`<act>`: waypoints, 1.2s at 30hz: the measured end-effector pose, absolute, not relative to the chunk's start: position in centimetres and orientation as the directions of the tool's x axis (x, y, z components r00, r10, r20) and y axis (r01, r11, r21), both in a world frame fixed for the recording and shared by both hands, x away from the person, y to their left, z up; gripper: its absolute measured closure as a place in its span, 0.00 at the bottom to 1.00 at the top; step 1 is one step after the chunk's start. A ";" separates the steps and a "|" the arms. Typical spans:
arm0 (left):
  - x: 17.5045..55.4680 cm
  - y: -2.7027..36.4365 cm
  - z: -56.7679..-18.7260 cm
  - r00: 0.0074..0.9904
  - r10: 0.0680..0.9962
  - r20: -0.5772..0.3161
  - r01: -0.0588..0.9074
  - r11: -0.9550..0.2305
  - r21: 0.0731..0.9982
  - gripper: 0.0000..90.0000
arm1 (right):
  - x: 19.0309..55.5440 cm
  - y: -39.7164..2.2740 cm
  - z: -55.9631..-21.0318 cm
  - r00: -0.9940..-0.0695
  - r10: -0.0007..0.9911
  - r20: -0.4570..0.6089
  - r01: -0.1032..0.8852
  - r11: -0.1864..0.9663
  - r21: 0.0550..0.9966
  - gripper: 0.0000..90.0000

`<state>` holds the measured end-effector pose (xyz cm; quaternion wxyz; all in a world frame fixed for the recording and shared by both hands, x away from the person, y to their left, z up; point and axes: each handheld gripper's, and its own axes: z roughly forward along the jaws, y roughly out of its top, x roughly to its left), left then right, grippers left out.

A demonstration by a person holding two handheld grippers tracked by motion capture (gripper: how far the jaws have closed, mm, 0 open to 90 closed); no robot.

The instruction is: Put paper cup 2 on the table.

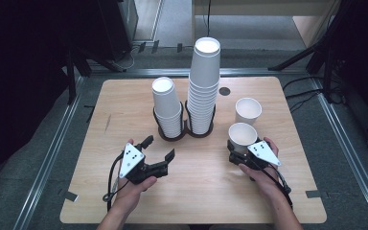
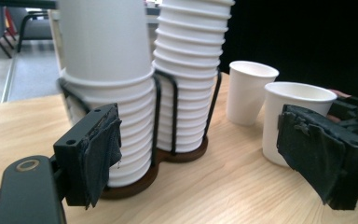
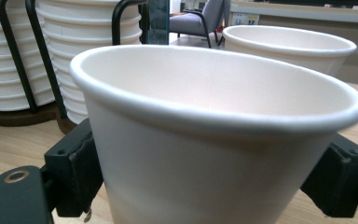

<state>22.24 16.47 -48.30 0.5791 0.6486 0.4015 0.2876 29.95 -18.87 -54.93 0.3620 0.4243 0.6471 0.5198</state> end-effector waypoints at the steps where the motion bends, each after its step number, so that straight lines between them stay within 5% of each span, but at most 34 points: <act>1: 22.1 16.7 -48.4 0.507 0.857 -0.094 0.191 -0.005 0.982 0.15 | 29.9 -18.9 -54.9 -0.381 0.924 -0.026 0.177 0.101 0.979 0.14; 14: 20.6 19.3 -49.7 0.472 0.877 -0.093 0.214 -0.012 0.977 0.15 | 29.7 -19.2 -54.9 -0.414 0.910 -0.014 0.210 0.110 0.971 0.00; 36: 18.1 24.0 -52.3 0.381 0.919 -0.098 0.290 -0.018 0.957 0.09 | 27.1 -21.4 -53.2 -0.419 0.907 -0.049 0.178 0.135 0.975 0.00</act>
